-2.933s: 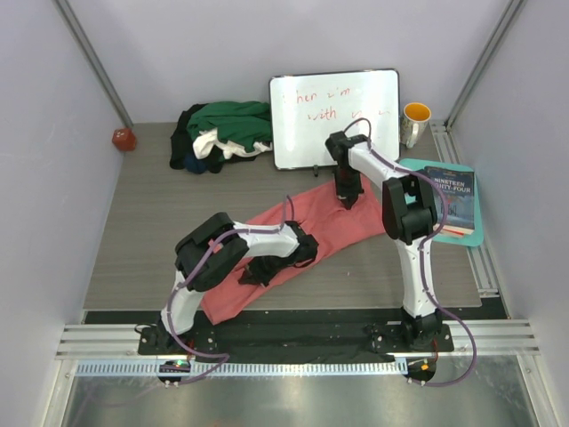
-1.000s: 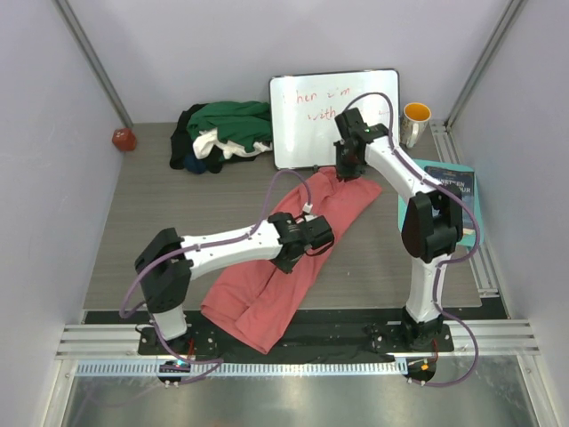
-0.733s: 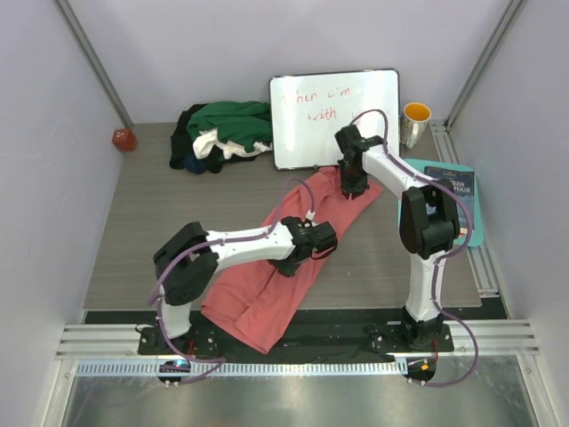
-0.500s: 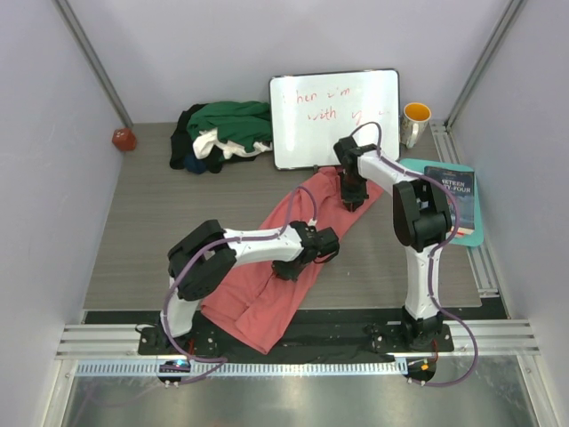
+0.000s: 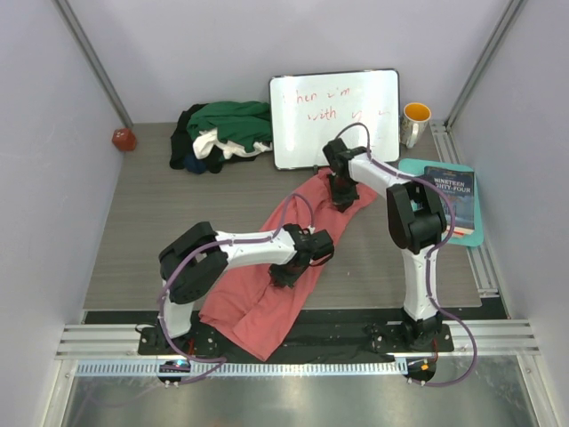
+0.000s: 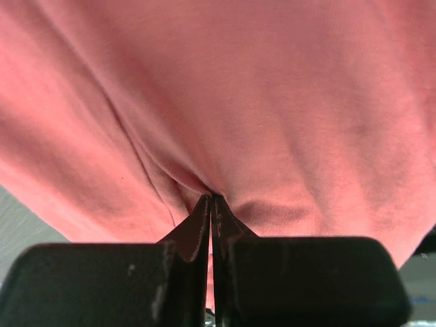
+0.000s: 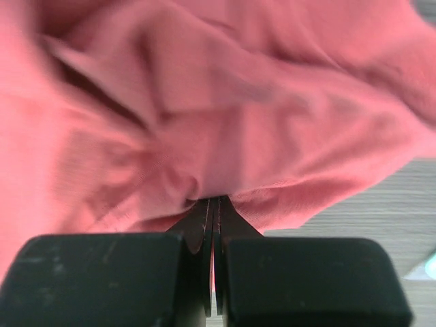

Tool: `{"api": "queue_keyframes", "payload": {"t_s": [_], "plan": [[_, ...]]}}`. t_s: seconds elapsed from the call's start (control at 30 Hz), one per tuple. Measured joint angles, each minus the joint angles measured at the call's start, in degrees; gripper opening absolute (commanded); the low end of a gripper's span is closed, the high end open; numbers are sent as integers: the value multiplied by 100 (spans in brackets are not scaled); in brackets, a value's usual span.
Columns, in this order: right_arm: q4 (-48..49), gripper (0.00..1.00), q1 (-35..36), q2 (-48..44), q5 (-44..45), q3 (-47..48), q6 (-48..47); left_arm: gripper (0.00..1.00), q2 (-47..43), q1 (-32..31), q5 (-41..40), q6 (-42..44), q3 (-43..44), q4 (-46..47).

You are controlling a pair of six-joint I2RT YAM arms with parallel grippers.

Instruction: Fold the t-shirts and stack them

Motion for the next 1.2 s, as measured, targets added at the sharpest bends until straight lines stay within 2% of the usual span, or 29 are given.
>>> {"api": "queue_keyframes", "payload": {"t_s": [0.33, 0.67, 0.87, 1.2], "plan": [[-35, 1, 859, 579, -654, 938, -24, 0, -48, -588, 494, 48, -61, -138], [-61, 1, 1215, 1270, -1515, 2035, -50, 0, -278, -686, 940, 46, -59, -120], [-76, 2, 1248, 1705, -1974, 2732, -153, 0, -297, -688, 931, 42, -59, -57], [-81, 10, 1270, 2197, -2361, 3536, -411, 0, -96, -595, 485, -133, 332, -90]]}}
